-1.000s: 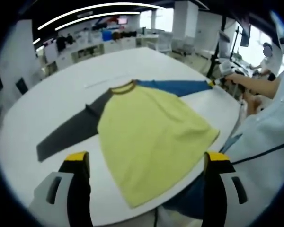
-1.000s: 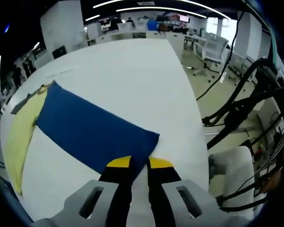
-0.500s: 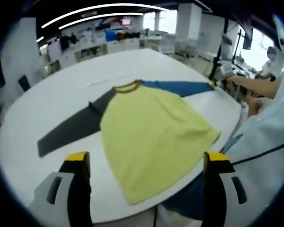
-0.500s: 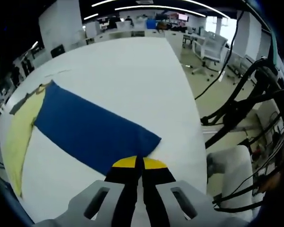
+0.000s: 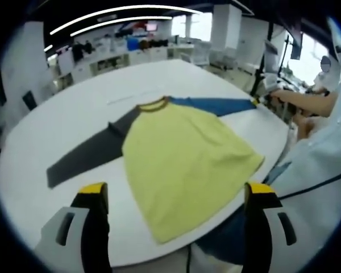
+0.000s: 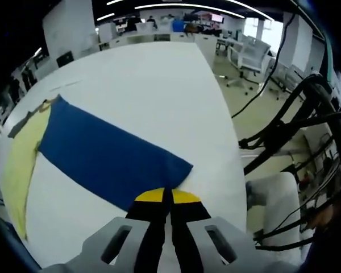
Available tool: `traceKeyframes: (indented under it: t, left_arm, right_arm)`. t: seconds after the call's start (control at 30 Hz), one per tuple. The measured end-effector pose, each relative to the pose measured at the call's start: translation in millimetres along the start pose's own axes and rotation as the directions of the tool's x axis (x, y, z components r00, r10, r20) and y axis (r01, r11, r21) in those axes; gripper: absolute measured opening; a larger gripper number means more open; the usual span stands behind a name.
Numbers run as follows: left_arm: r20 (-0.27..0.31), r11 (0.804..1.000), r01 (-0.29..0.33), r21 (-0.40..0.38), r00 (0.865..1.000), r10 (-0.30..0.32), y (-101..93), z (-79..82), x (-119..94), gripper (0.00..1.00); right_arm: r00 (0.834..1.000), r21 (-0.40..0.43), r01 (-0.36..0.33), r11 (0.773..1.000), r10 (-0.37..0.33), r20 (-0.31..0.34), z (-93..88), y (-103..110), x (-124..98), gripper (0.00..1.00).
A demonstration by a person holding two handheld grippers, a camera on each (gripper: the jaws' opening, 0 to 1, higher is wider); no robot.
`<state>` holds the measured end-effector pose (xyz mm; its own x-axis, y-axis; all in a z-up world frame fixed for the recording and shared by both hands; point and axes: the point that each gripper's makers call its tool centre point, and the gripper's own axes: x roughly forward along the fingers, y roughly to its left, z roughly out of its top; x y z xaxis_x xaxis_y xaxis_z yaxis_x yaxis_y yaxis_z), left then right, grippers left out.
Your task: Fold the garment on the visible template until the final outline fits inside the template.
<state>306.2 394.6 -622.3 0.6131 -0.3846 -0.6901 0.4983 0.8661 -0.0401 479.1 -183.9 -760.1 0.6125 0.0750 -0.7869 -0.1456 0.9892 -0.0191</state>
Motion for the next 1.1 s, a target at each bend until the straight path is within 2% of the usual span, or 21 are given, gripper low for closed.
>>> traceKeyframes:
  t: [0.27,0.6,0.73,1.1]
  left_arm:
    - [0.000,1.000,0.003,0.006,1.000,-0.003,3.4,-3.8,-3.5,0.96]
    - [0.000,1.000,0.010,0.014,1.000,-0.010,11.4,-9.1,-8.1,0.96]
    - [0.006,1.000,0.016,0.020,1.000,-0.016,12.2,-9.1,-9.8,0.96]
    - [0.007,0.999,0.025,0.026,1.000,-0.025,17.6,-14.2,-12.9,0.97]
  right_arm:
    - [1.000,-0.035,0.018,0.999,-0.017,0.017,8.8,0.0,-9.0,0.03]
    - [0.998,-0.077,0.031,0.997,-0.026,0.057,28.2,-3.3,-26.1,0.03]
    - [0.997,-0.122,0.055,0.991,-0.047,0.065,29.9,7.3,-39.3,0.03]
    - [0.996,-0.172,0.041,0.984,-0.026,0.089,39.3,40.0,-69.6,0.03]
